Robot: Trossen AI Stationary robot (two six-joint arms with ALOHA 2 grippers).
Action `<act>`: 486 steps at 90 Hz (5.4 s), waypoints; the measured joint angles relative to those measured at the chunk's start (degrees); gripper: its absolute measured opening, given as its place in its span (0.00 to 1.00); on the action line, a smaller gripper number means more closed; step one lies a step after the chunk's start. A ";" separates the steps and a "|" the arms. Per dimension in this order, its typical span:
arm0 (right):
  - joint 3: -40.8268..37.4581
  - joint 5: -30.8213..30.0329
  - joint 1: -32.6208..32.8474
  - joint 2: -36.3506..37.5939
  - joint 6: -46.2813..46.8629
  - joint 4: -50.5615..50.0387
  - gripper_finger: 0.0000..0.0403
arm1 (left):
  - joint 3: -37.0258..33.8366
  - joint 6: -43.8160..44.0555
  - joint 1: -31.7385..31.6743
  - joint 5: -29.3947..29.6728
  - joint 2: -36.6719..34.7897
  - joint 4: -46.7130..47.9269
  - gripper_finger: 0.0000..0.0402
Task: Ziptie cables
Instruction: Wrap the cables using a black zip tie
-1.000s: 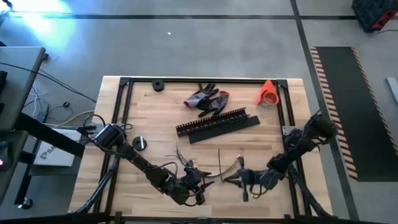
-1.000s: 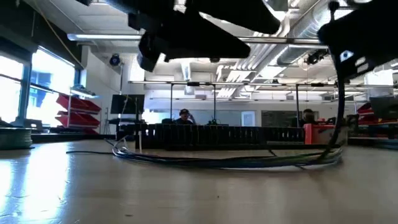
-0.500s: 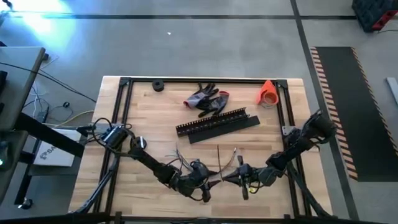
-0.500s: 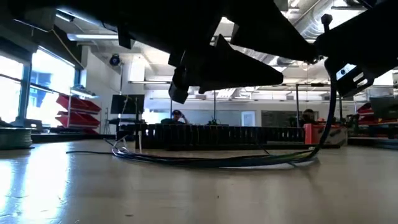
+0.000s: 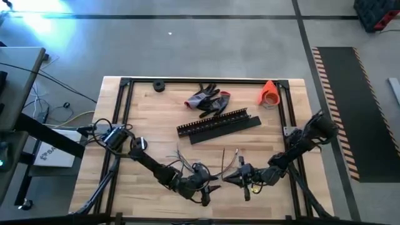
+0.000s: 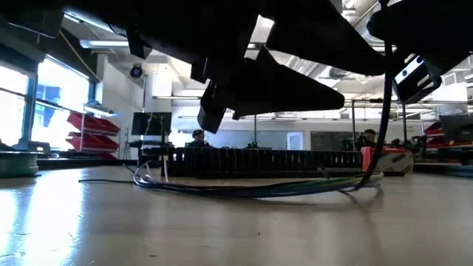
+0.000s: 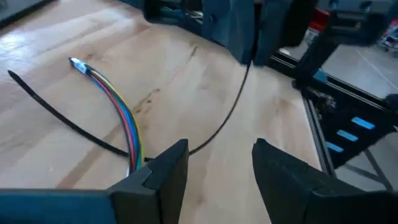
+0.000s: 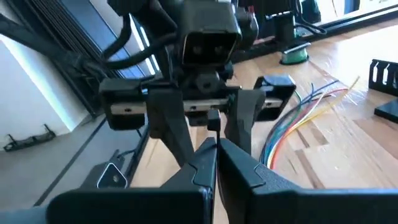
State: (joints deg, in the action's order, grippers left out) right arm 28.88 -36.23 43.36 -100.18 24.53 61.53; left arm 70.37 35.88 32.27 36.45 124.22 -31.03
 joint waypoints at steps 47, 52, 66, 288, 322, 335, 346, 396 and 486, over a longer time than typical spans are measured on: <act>0.02 0.31 0.14 0.00 -2.41 2.34 0.00 | 0.00 -1.70 -1.45 2.73 0.00 -3.58 0.39; 0.02 0.20 0.14 0.00 -2.25 2.37 0.00 | 0.02 -4.34 -0.84 3.56 0.00 -5.63 0.39; -0.08 -0.47 0.10 0.00 2.74 3.78 0.00 | 0.02 -8.38 1.11 8.38 0.00 -10.58 0.39; -9.84 12.20 -1.96 3.10 -11.53 14.99 0.00 | 9.14 -14.07 -1.64 9.79 8.05 -15.21 0.47; -9.81 4.03 -1.88 3.08 -11.23 14.32 0.00 | 10.29 -12.17 -1.99 7.40 8.22 -15.17 0.44; -9.81 3.65 -1.70 3.08 -10.35 14.17 0.00 | 10.25 -12.40 -2.09 11.30 8.22 -15.21 0.44; -9.81 3.65 -1.69 3.08 -9.84 14.06 0.00 | 10.25 -12.15 -2.70 12.13 8.22 -15.17 0.44; -9.79 1.04 -0.71 3.06 -9.88 13.67 0.00 | 10.44 -13.66 -3.34 10.74 8.22 -15.23 0.09; -9.77 0.76 -0.55 3.06 -9.57 14.38 0.00 | 10.40 -12.39 -4.85 9.22 8.22 -14.95 0.28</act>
State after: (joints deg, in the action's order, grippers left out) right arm 19.11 -35.47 42.81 -97.12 14.96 75.91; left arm 80.77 23.49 27.42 45.67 132.44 -45.98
